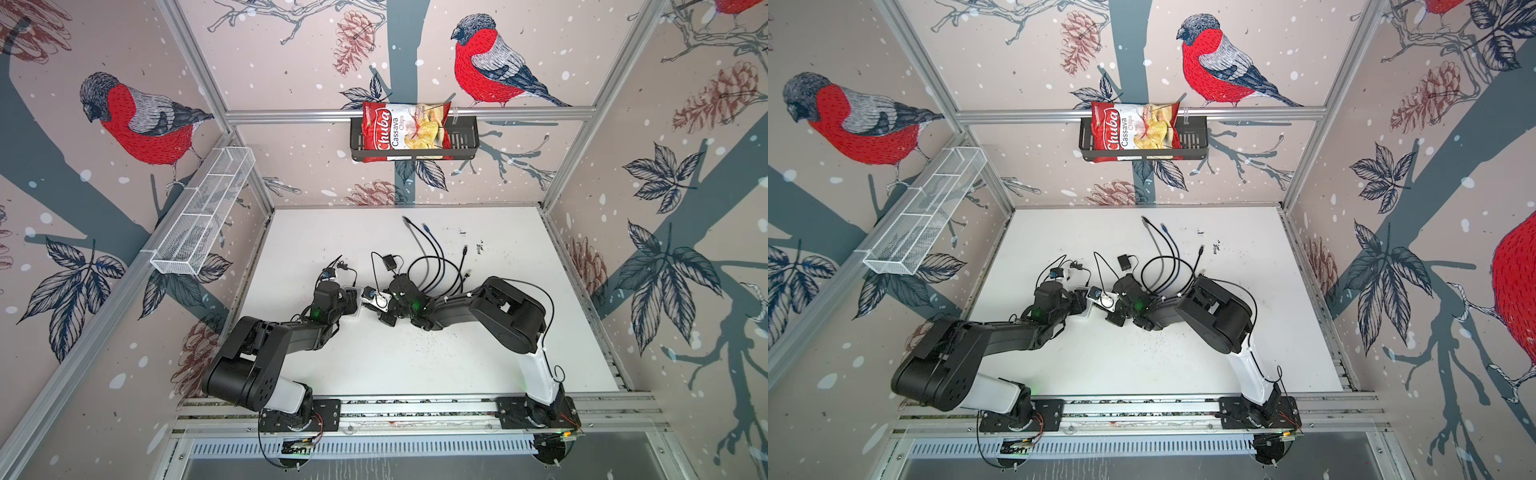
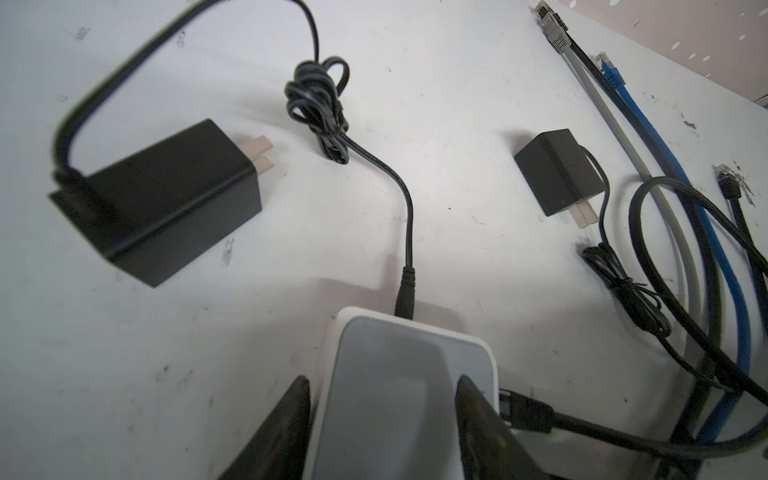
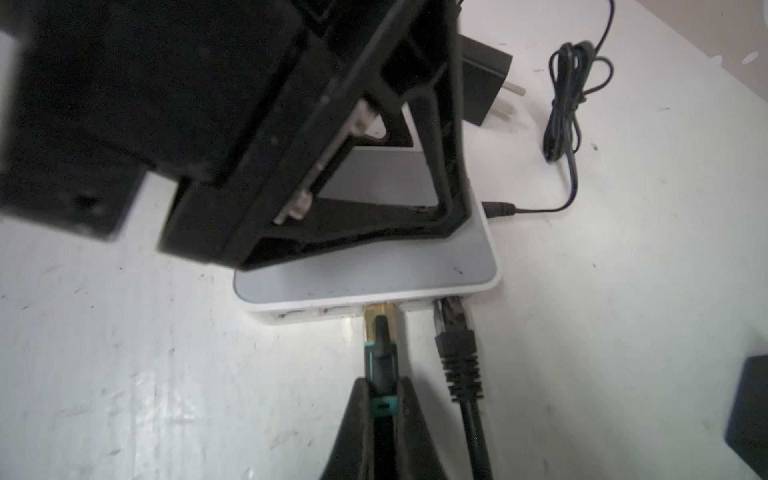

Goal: Insert the plug into the switch port

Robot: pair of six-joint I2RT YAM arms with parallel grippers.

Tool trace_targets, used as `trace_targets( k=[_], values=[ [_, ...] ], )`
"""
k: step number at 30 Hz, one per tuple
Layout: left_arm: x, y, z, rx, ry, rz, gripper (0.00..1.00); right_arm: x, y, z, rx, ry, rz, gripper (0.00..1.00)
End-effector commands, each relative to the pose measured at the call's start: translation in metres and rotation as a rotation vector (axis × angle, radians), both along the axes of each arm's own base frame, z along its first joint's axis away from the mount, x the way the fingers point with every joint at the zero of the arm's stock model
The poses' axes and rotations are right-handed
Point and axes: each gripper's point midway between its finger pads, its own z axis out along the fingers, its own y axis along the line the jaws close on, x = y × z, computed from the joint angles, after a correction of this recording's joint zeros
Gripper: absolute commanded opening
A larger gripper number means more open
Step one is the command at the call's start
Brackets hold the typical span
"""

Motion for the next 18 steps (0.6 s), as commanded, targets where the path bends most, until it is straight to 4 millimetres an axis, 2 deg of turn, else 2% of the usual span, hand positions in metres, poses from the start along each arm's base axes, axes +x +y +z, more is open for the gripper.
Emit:
trace_targets(
  k=[1,10,18],
  values=[
    [-0.016,-0.048,0.011,-0.165,0.015,-0.217,0.55,-0.004,0.034,0.048,0.178,-0.094,0.097,0.00],
    [-0.019,-0.057,0.012,-0.195,0.003,-0.258,0.54,-0.006,0.048,0.055,0.198,-0.101,0.131,0.00],
    [-0.012,-0.047,0.011,-0.131,0.007,-0.220,0.56,-0.003,0.030,0.039,0.121,-0.123,0.082,0.00]
  ],
)
